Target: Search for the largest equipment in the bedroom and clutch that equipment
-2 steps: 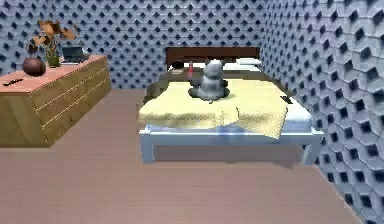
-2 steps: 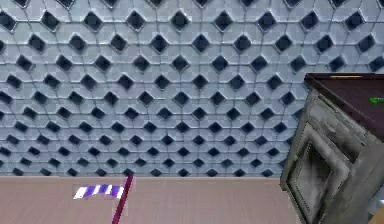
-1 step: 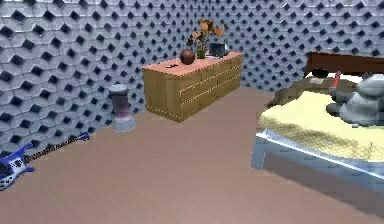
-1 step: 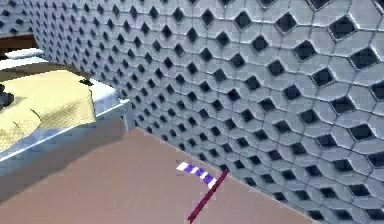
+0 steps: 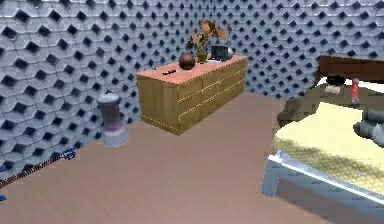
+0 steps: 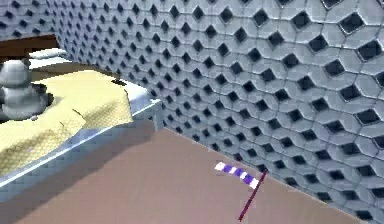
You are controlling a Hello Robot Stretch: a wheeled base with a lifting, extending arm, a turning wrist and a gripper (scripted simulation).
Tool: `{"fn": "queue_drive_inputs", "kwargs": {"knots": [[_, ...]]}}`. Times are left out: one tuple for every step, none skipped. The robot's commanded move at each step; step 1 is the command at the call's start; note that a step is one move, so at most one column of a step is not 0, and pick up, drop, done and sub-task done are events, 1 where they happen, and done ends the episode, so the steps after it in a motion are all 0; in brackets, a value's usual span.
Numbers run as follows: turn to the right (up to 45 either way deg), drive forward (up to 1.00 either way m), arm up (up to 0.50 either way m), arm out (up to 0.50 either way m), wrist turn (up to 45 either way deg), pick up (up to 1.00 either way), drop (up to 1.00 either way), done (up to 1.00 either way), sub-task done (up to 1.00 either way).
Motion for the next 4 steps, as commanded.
{"fn": "queue_drive_inputs", "kwargs": {"knots": [[0.0,1.0,0.0,0.0,0.0,0.0,0.0,0.0,0.0],[0.0,0.8,0.0,0.0,0.0,0.0,0.0,0.0,0.0],[-45.0,0.0,0.0,0.0,0.0,0.0,0.0,0.0,0.0],[-42.0,0.0,0.0,0.0,0.0,0.0,0.0,0.0,0.0]]}}
